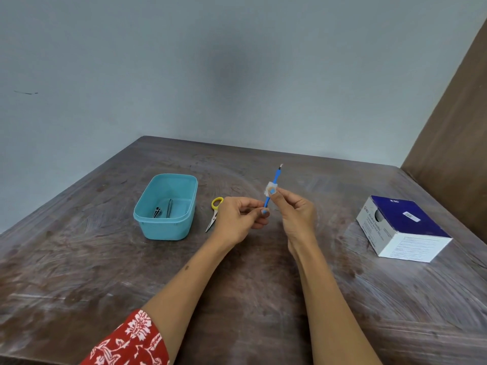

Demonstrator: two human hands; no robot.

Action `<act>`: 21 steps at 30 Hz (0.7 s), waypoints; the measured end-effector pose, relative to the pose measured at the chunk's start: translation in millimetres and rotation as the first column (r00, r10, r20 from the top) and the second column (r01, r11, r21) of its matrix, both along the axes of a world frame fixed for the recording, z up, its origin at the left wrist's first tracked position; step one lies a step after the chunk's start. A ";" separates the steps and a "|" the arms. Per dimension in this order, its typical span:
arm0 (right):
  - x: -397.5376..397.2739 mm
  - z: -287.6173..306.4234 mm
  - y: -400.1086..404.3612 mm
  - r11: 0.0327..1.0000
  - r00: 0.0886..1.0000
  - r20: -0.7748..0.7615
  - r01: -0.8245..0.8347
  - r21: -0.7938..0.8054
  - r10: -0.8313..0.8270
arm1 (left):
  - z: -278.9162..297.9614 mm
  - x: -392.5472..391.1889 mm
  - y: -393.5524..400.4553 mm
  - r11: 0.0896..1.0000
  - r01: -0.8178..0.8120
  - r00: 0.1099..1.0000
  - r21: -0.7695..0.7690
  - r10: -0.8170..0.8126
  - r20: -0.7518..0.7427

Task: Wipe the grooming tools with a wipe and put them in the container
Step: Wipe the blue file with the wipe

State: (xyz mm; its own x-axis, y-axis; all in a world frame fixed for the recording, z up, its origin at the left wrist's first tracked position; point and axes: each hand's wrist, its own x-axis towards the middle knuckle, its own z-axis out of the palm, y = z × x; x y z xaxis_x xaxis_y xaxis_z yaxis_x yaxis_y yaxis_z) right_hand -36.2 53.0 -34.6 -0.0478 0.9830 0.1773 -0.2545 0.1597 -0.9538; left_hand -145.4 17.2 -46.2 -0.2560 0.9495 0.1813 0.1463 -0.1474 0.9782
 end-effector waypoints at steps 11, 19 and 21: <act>-3.9 2.0 -2.6 0.998 0.999 0.011 0.049 0.050 -0.049 | 4.5 2.4 -2.4 1.000 0.021 0.993 -0.004 -0.021 0.115; -2.6 1.0 -2.5 0.999 0.997 0.067 0.037 0.036 -0.039 | 1.7 1.3 -1.7 0.998 0.049 0.994 -0.030 -0.046 0.094; -2.4 -0.8 -3.0 0.999 0.995 0.093 0.022 0.024 -0.024 | 1.4 0.5 -1.1 0.998 0.047 0.993 -0.030 -0.043 0.107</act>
State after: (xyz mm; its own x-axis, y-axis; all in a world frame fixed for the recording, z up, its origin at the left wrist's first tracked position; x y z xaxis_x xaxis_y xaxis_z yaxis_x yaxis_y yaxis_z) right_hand -38.6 49.9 -35.4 -0.0428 0.9798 0.1952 -0.1603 0.1861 -0.9694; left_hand -144.9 16.0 -44.8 -0.2293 0.9654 0.1243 0.0353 -0.1194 0.9922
